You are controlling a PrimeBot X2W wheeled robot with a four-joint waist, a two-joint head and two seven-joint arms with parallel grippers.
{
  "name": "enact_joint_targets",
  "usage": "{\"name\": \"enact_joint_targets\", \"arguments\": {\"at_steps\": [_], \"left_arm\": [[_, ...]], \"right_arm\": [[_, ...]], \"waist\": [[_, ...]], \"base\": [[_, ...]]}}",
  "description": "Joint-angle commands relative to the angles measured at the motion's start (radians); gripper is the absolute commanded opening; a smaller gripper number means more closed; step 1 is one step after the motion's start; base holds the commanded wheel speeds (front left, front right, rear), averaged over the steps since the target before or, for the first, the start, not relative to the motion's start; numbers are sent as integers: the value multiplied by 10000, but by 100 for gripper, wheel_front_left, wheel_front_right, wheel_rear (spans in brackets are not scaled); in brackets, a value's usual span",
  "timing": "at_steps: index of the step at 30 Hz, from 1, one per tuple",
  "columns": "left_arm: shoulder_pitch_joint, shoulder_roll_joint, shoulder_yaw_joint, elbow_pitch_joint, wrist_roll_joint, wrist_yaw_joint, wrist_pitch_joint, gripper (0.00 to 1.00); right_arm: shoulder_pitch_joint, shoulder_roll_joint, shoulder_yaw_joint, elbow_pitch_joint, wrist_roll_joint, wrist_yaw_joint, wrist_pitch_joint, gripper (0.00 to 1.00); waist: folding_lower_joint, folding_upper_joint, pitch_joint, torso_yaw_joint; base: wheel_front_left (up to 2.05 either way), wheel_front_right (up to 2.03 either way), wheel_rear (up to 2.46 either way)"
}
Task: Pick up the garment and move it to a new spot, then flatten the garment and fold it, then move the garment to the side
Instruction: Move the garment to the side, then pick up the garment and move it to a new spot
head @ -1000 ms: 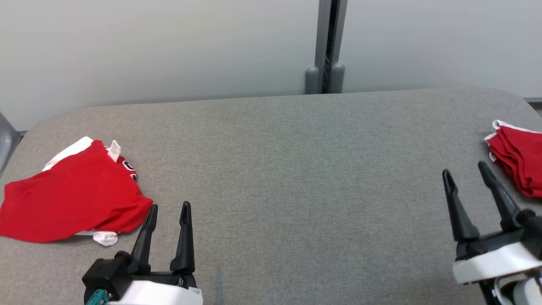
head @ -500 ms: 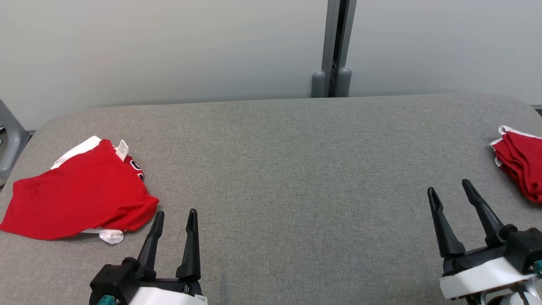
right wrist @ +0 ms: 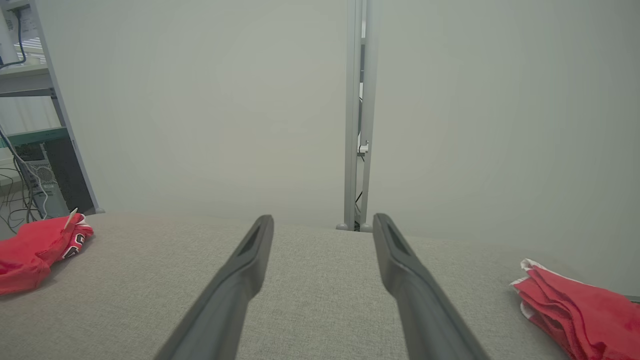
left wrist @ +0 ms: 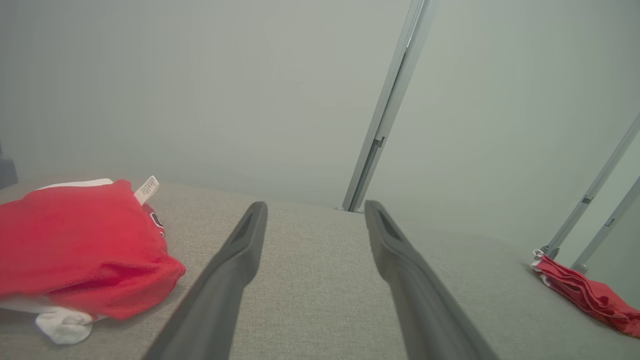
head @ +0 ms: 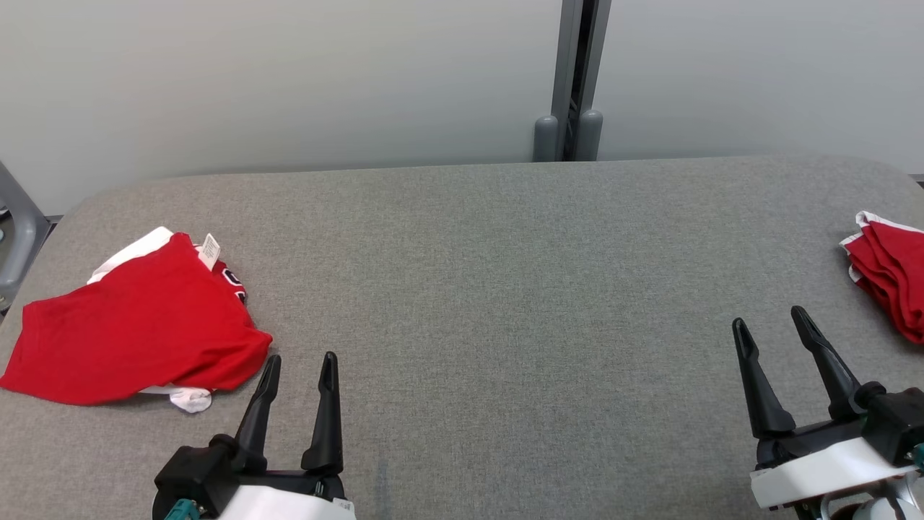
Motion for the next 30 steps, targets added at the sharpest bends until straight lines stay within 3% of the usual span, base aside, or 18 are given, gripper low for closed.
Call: {"name": "enact_joint_targets", "arguments": {"at_steps": [1,30], "left_arm": [[-152,43,22,18,77,11,2,100],[-139,43,-59,47,-29,20,3,100]], "right_arm": [[36,-15,-46,13,66,-4,-4,100],[-3,-108,-3,104,177,-4,-4,100]], "waist": [[0,0,2,4],[0,0,-18,-30]], "base": [[0,0,0],[0,0,0]]}}
